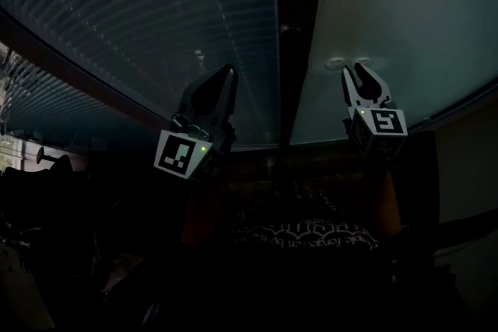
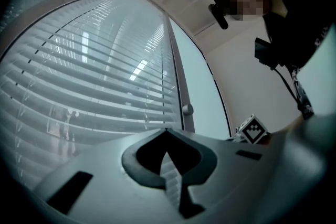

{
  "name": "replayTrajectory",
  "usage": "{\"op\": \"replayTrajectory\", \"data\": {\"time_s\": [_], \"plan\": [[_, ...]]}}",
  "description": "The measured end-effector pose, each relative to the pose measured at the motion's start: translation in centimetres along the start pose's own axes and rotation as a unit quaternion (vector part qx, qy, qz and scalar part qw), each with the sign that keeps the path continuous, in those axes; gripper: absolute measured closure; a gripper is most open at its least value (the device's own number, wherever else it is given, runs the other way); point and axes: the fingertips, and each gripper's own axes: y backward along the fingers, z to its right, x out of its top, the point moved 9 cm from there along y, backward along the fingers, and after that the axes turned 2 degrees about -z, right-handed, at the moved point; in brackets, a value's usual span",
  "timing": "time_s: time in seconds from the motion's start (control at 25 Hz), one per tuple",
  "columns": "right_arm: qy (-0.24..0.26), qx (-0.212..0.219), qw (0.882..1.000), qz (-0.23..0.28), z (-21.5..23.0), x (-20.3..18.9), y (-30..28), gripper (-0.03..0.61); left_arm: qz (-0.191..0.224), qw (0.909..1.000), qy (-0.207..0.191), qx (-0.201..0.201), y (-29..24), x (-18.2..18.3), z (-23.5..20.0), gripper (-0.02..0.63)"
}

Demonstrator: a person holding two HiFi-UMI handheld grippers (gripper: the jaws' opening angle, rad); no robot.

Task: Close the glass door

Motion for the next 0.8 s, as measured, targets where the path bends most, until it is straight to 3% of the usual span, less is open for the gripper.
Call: {"op": "replayTrajectory", "data": {"time_s": [0.04,0.12,0.8], "plan": [[0.004,-0.001,1.000,-0.001,-0.1,0.2,0.3,0.476,0.001,1.0000,0.000,-0.002,0.0,0.1,0.0,0.612],[0.023,-0.008,1.000,0.001,-0.6,0.6,0.7,0.575,0.002,1.0000,0.001,-0.006,-0.1,0.3,0.0,0.612],[0.030,-0.009,0.999,0.033,-1.8,1.6,3.9,0.575,0.009,0.9999,-0.005,-0.012,1.7,1.2,1.7,0.612]]}}
